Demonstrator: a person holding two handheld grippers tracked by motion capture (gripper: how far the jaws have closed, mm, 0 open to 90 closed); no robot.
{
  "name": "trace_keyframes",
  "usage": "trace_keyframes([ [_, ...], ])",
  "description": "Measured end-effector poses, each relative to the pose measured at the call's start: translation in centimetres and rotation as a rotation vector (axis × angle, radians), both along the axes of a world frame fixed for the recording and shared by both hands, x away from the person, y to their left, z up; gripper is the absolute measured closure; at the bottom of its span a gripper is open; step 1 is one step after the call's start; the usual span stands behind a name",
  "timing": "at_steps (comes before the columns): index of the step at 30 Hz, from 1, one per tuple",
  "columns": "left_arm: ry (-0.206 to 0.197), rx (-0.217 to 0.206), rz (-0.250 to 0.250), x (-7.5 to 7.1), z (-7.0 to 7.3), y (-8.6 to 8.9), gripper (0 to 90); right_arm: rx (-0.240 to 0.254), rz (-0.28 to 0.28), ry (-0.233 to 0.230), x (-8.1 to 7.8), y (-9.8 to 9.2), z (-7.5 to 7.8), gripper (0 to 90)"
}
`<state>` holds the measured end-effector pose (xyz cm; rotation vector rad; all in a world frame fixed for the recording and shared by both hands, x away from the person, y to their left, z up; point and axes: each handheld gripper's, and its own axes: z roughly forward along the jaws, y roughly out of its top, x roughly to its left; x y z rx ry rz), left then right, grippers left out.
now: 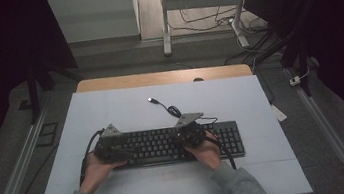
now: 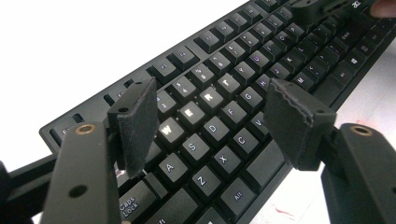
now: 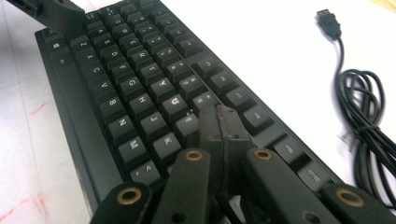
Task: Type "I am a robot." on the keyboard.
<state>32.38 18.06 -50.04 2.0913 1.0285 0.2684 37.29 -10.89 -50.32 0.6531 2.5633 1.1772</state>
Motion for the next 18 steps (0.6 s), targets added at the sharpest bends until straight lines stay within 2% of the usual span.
trace_keyframes([
  [6,0.0,0.003,0.0,0.0,0.0,0.0,35.2,0.026,-0.008,-0.006,-0.3,-1.8,0.3,89.1],
  [13,-0.003,0.003,0.004,-0.1,0.0,0.1,35.1,0.05,-0.05,-0.011,-0.8,-3.9,0.7,65.1],
  [18,-0.004,0.001,0.008,-0.1,0.1,0.2,35.1,0.064,-0.073,-0.028,-1.6,-5.6,0.9,55.9],
])
